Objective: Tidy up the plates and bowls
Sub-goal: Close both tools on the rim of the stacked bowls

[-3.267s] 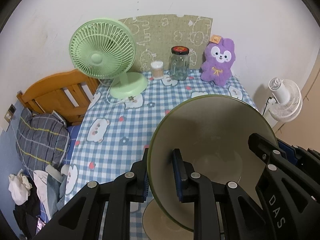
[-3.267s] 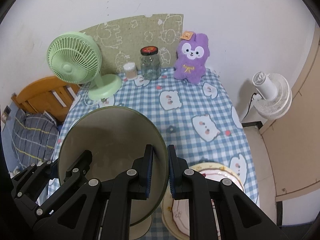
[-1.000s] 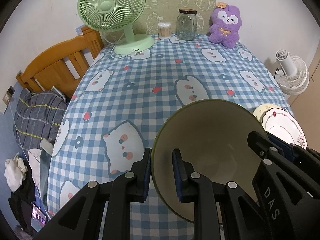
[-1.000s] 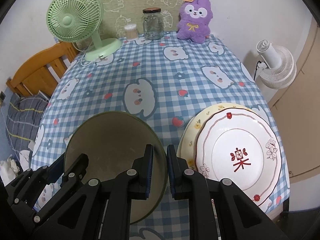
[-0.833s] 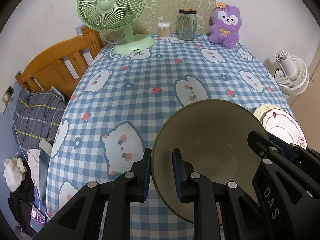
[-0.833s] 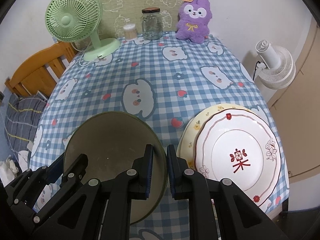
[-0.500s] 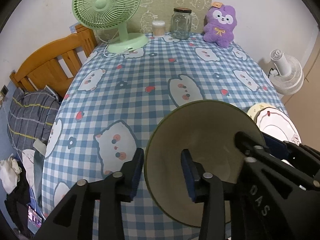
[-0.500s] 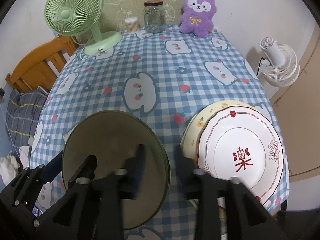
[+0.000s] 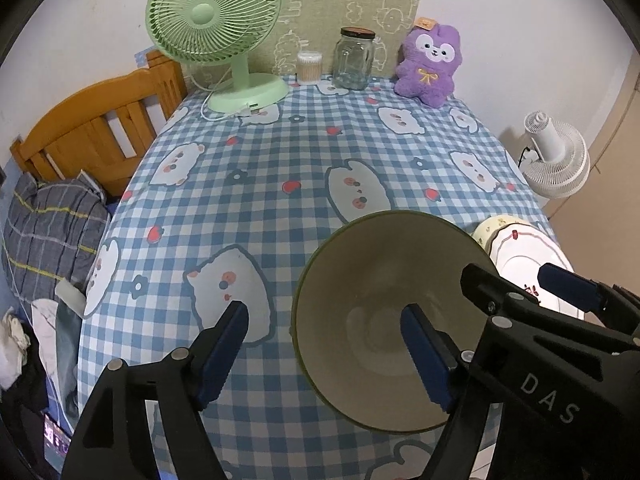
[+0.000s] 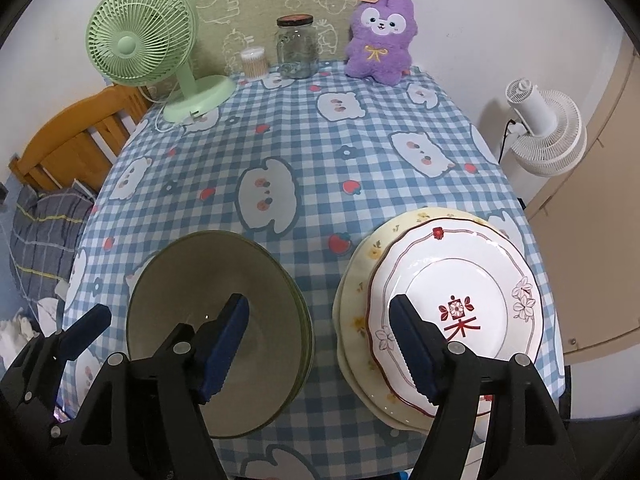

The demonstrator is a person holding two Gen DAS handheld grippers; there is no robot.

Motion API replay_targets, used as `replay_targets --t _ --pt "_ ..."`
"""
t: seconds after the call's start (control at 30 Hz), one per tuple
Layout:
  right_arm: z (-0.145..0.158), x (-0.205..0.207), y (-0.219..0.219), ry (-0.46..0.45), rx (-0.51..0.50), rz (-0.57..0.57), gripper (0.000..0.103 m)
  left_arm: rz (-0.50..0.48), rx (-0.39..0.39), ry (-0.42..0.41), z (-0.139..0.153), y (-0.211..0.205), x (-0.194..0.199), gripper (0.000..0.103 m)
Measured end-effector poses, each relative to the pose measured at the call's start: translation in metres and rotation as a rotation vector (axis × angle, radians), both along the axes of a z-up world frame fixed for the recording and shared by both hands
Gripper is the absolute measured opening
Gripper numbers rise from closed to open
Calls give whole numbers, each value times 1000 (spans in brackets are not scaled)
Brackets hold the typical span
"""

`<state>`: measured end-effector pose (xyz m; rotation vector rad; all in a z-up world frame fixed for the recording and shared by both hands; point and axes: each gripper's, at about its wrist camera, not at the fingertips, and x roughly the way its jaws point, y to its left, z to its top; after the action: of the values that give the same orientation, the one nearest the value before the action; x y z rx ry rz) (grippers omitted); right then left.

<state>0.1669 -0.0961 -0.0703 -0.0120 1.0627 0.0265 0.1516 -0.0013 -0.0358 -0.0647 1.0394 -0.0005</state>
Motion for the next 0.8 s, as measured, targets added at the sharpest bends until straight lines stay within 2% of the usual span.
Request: replay_targets --t 0.13,0.4,0.8 --pt "-5 0 -1 16 19 14 76 -11 12 8 -5 -5 -1 81" --pt "-21 5 1 39 36 34 76 13 -25 56 -24 -1 7 82" --pt "-41 18 -1 75 73 19 76 3 -47 81 -38 -3 17 82"
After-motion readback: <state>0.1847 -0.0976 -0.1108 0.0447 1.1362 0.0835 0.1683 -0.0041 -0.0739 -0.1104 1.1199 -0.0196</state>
